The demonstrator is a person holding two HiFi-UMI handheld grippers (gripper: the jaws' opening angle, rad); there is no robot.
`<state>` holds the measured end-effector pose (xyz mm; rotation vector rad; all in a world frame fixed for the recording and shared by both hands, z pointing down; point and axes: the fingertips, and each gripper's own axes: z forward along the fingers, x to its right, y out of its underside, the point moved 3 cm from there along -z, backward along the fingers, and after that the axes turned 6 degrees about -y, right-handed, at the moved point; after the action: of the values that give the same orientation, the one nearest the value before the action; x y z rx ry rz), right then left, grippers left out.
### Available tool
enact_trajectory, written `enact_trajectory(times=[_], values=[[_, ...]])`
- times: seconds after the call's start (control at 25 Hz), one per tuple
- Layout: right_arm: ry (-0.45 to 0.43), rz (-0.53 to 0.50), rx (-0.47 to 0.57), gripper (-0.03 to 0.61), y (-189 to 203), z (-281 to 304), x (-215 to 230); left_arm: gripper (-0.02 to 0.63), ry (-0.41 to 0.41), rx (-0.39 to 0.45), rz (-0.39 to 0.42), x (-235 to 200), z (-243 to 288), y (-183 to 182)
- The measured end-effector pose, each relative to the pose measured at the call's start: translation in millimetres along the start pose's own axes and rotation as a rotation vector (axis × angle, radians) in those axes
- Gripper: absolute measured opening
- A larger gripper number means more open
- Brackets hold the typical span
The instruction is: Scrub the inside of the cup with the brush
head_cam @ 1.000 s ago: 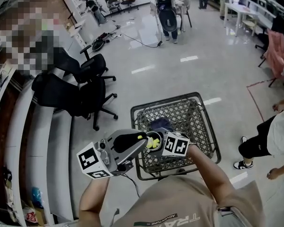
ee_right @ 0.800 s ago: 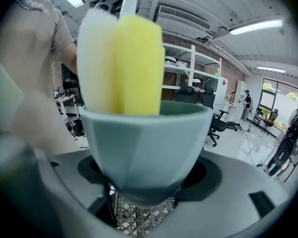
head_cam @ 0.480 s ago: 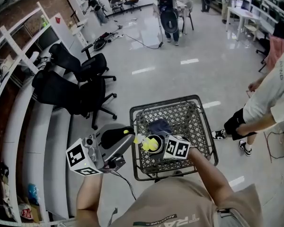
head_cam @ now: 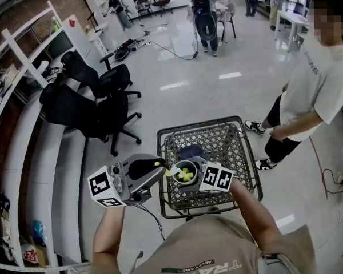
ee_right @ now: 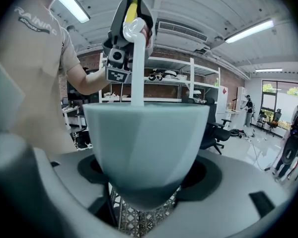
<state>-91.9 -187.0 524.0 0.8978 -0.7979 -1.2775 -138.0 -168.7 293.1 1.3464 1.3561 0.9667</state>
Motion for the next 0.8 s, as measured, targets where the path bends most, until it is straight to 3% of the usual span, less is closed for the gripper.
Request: enact_trajectory(times=[0.24, 0.6, 0.8], values=[[0.024, 0.028, -0.023, 0.383, 13.5, -1.7, 1.7, 0.052, -0.018, 0.026, -0.019, 6.5, -8.9, -3.3], [0.021, 0.043, -0.083, 0.383, 34.6, 3.2, 1.5, 0.052, -0.01, 0.102, 0.025, 14.2, -17.0, -47.3], [0.027, 0.032, -0.096, 0.383, 32.8, 1.4, -0.9, 0.052, -0.044, 0.138, 0.01, 10.5, -11.8, -53.0]])
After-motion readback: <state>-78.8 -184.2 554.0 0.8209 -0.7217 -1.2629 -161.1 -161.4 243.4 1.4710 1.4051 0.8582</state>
